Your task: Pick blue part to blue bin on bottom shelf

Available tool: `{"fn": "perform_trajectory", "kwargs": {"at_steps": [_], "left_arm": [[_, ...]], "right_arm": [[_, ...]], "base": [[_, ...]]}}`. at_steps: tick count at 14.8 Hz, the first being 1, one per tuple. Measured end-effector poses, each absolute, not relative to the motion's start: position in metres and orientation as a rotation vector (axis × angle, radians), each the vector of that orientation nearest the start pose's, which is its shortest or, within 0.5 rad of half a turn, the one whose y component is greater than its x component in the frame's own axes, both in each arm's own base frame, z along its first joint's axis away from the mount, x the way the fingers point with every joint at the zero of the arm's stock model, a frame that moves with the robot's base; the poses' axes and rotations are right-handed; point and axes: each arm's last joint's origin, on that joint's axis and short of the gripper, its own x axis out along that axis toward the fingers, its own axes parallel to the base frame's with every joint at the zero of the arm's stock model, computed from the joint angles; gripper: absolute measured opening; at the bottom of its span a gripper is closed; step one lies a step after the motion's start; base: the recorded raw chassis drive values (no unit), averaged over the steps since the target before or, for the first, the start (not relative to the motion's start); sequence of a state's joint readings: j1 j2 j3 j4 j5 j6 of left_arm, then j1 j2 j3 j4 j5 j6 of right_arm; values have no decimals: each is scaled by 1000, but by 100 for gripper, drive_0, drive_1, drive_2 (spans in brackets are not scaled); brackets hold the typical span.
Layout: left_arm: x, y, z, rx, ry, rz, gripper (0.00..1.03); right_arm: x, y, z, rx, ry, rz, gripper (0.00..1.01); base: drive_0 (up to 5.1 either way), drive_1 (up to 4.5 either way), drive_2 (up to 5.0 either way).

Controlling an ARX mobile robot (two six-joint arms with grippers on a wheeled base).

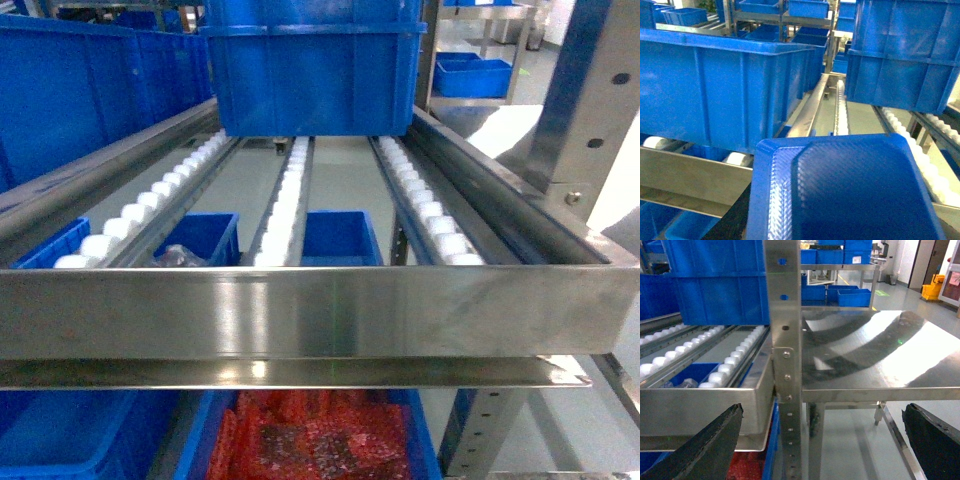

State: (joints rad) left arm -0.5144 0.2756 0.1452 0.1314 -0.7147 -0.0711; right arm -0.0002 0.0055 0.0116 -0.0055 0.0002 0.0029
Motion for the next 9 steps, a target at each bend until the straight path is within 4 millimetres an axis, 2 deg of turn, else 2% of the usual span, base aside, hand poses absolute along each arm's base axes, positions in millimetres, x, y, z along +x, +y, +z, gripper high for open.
{"fn": "perform_trajectory", "kwargs": {"at_steps": [2,9], "left_arm": [[102,-36,203,-71,-7,201,44],[102,-36,203,-72,-8,201,44]], "right_arm": [[97,0,167,3,-2,0,98],[97,0,167,3,-1,-1,98]], "base": [[-494,252,252],[-470,130,368]]}}
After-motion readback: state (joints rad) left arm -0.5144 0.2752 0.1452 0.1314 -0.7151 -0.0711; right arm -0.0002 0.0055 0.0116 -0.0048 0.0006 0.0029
